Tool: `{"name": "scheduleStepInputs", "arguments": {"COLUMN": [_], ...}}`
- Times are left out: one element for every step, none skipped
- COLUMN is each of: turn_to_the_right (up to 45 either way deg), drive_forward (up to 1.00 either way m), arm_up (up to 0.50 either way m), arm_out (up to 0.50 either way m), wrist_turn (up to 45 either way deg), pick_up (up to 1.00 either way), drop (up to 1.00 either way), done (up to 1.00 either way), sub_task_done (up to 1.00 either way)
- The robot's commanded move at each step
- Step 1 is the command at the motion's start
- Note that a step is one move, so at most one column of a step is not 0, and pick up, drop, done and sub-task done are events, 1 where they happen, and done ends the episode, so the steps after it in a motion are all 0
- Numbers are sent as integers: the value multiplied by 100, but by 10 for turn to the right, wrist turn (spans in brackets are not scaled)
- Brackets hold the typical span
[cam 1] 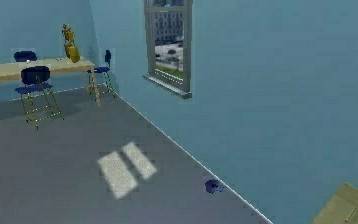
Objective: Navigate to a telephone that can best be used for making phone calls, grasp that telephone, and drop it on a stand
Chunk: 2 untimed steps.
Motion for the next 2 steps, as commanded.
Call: {"name": "scheduleStepInputs", "arguments": {"turn_to_the_right": [0,0], "drive_forward": [0,0], "arm_up": [0,0], "arm_out": [0,-22], "wrist_turn": [-270,0], "pick_up": [0,0], "drop": [0,0], "done": [0,0], "sub_task_done": [0,0]}}
